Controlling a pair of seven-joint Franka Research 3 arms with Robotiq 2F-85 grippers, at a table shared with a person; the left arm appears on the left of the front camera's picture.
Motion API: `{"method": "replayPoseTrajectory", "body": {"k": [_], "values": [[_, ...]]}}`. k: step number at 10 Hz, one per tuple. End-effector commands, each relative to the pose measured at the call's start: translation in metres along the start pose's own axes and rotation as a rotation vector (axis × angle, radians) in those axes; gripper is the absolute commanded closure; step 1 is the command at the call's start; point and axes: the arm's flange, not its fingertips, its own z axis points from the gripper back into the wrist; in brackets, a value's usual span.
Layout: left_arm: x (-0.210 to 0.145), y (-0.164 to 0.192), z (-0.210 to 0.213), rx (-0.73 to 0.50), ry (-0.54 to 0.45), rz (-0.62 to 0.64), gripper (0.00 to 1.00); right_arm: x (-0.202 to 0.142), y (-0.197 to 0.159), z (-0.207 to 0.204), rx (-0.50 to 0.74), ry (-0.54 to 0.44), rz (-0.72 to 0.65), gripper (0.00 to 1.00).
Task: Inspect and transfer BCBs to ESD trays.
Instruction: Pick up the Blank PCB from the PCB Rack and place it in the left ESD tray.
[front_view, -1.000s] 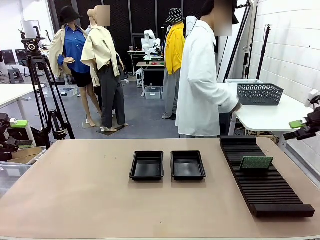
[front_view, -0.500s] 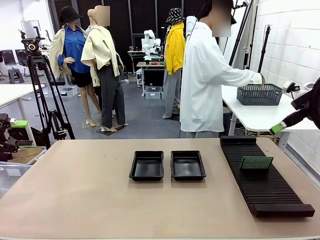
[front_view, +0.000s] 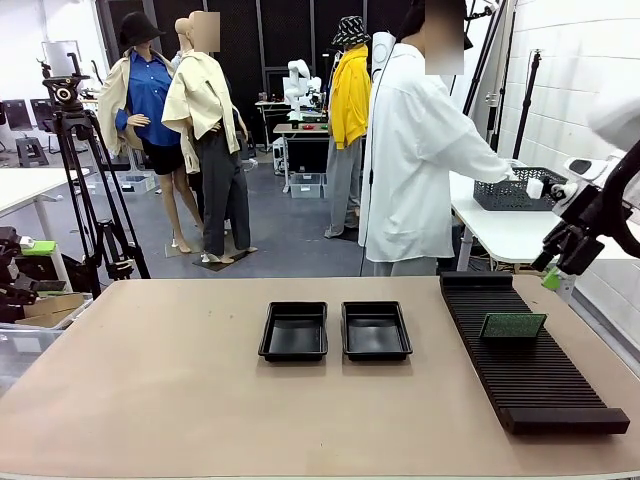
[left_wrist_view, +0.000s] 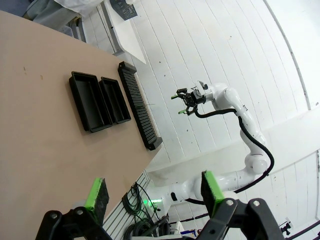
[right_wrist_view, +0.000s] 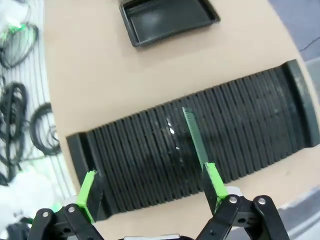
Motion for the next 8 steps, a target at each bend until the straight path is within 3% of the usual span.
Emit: {"method": "replayPoseTrajectory", "body": {"k": [1, 4, 8], "values": [[0.000, -0.002, 0.002, 0.001, -0.008, 0.010, 0.02, 0.002, 0.017, -0.020, -0.102, 0.046, 0.109, 0.00], [0.000, -0.002, 0.002, 0.001, -0.008, 0.010, 0.02, 0.023, 0.019, -0.043, -0.185, 0.120, 0.215, 0.00], [0.000, -0.002, 0.002, 0.001, -0.008, 0.010, 0.02, 0.029, 0.014, -0.066, -0.205, 0.293, 0.257, 0.00]]}}
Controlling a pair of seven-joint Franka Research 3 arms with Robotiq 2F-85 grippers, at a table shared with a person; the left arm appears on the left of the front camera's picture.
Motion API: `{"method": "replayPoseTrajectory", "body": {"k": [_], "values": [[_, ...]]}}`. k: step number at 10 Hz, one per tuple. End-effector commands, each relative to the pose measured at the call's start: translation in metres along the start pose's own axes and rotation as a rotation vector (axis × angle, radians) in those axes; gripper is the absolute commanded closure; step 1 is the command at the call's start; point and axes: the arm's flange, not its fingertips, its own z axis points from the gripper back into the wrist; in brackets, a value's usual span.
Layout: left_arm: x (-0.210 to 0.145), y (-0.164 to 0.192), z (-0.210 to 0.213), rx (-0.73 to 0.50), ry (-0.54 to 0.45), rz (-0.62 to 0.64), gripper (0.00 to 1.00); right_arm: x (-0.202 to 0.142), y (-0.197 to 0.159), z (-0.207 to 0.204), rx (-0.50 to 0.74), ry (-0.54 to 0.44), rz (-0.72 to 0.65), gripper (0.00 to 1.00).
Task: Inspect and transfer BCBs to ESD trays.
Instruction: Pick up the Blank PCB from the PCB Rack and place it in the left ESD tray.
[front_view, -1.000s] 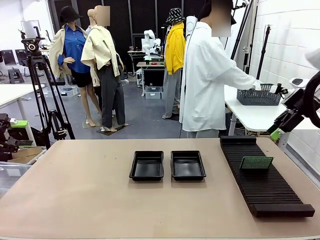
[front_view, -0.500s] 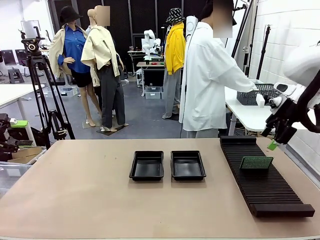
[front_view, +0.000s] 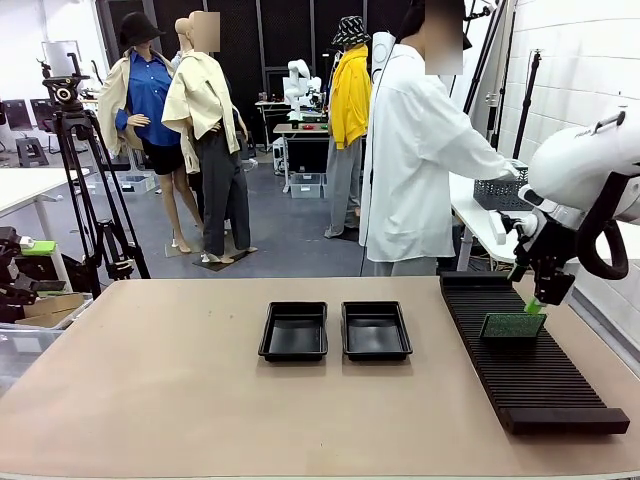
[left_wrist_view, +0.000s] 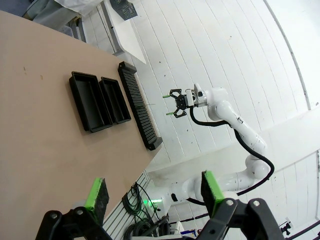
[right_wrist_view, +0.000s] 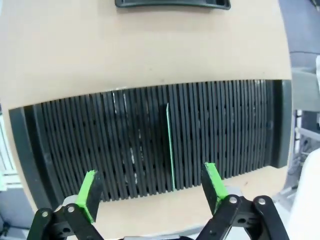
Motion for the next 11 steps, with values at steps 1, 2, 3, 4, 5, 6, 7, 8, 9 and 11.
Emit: {"method": "replayPoseTrajectory", "body": {"k": [1, 2, 3, 4, 5, 6, 7, 8, 9, 11], "values": [[0.000, -0.002, 0.002, 0.001, -0.008, 0.011, 0.02, 0.004, -0.001, -0.012, 0.000, 0.074, -0.004, 0.00], [0.000, -0.002, 0.002, 0.001, -0.008, 0.011, 0.02, 0.004, -0.001, -0.018, 0.009, 0.088, 0.001, 0.00], [0.000, -0.002, 0.002, 0.001, -0.008, 0.011, 0.02, 0.003, -0.002, -0.024, 0.006, 0.099, -0.010, 0.00], [0.000, -0.002, 0.002, 0.001, -0.008, 0.011, 0.02, 0.003, -0.003, -0.030, -0.001, 0.110, -0.029, 0.00], [0.000, -0.002, 0.002, 0.001, -0.008, 0.011, 0.02, 0.003, -0.005, -0.036, -0.015, 0.121, -0.047, 0.00], [0.000, -0.002, 0.002, 0.001, -0.008, 0.011, 0.02, 0.003, -0.007, -0.043, -0.020, 0.133, -0.057, 0.00], [0.000, -0.002, 0.002, 0.001, -0.008, 0.011, 0.02, 0.002, -0.013, -0.050, -0.019, 0.134, -0.053, 0.00], [0.000, -0.002, 0.002, 0.001, -0.008, 0.011, 0.02, 0.003, -0.016, -0.054, -0.007, 0.143, -0.051, 0.00], [0.000, -0.002, 0.002, 0.001, -0.008, 0.011, 0.02, 0.003, -0.021, -0.059, 0.008, 0.155, -0.047, 0.00], [0.000, -0.002, 0.002, 0.001, -0.008, 0.011, 0.02, 0.002, -0.032, -0.069, 0.031, 0.170, -0.050, 0.00]]}}
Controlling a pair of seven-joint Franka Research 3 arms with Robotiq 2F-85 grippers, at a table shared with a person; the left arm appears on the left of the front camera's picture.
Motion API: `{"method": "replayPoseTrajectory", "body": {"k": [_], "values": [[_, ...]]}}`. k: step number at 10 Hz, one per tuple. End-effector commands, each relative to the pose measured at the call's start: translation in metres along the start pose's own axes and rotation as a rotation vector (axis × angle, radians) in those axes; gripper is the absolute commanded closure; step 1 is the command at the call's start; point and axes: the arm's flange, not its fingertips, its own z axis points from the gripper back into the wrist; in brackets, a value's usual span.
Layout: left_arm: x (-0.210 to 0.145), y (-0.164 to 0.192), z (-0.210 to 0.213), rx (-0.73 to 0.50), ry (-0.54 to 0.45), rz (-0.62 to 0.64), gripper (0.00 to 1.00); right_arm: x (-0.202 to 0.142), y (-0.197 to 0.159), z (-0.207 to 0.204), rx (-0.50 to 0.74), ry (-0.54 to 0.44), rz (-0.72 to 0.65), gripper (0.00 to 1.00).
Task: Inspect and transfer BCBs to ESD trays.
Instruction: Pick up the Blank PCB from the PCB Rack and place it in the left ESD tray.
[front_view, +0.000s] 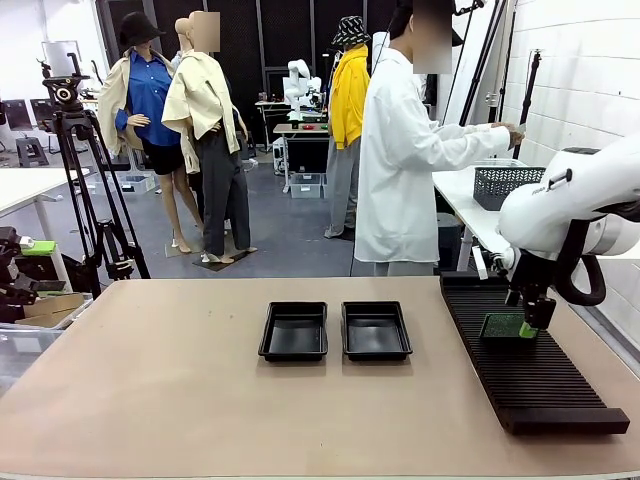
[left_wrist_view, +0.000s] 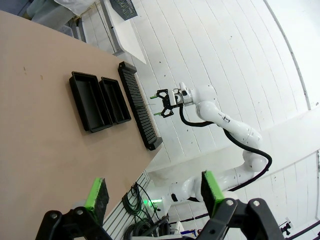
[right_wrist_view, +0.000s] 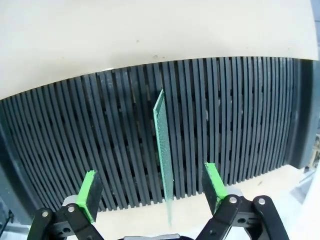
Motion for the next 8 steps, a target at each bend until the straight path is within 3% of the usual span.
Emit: {"method": "replayPoseTrajectory", "body": {"k": [1, 5, 8], "values": [[0.000, -0.002, 0.001, 0.001, -0.008, 0.011, 0.02, 0.005, -0.015, -0.003, 0.009, 0.032, -0.014, 0.00], [0.000, -0.002, 0.001, 0.001, -0.008, 0.011, 0.02, 0.002, -0.027, -0.006, 0.012, 0.030, -0.021, 0.00], [0.000, -0.002, 0.001, 0.001, -0.008, 0.011, 0.02, 0.004, -0.030, -0.001, 0.016, 0.027, -0.022, 0.21]]}}
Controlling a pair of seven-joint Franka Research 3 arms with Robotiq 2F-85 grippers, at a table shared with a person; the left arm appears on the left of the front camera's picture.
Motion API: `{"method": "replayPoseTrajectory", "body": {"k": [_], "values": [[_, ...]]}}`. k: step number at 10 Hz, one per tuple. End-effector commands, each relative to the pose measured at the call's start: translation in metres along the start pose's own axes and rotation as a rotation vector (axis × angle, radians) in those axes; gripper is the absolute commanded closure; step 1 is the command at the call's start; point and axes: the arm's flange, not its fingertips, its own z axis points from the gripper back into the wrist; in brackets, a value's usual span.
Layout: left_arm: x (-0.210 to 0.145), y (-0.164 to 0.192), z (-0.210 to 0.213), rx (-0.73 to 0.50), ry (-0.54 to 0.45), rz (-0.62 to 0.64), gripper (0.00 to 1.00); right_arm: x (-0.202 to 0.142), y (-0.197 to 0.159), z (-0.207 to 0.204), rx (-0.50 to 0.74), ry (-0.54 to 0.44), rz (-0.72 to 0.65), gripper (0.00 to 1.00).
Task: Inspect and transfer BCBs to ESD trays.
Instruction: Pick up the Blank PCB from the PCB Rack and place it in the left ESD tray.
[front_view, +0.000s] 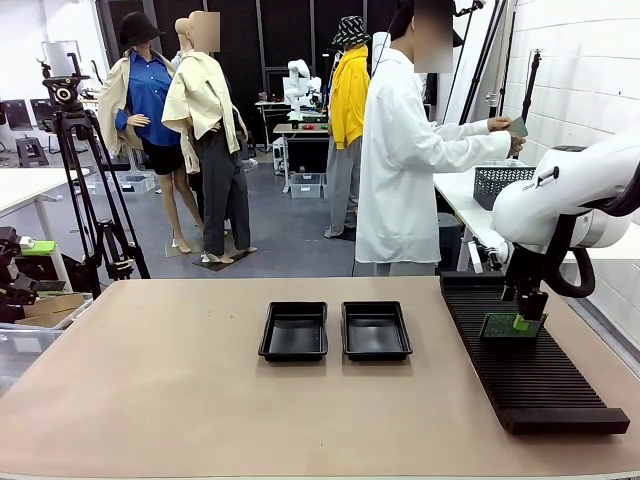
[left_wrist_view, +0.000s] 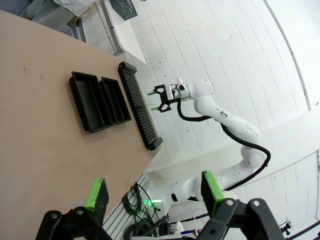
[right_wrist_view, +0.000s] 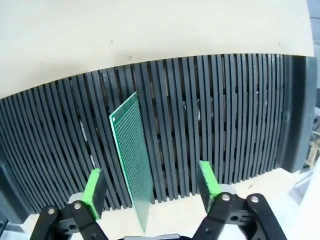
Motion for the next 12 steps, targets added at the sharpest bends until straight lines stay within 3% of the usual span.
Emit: {"method": "replayPoseTrajectory", "body": {"k": [1, 9, 12], "values": [[0.0001, -0.0021, 0.0013, 0.001, -0.008, 0.010, 0.02, 0.0003, -0.0039, 0.0032, 0.004, 0.014, -0.016, 0.29], [0.0001, -0.0021, 0.0013, 0.001, -0.008, 0.010, 0.02, -0.0002, -0.0071, 0.0039, 0.018, 0.008, -0.020, 0.97], [0.0001, -0.0021, 0.0013, 0.001, -0.008, 0.010, 0.02, 0.0002, -0.0099, 0.0024, 0.042, 0.007, -0.013, 1.00]]}}
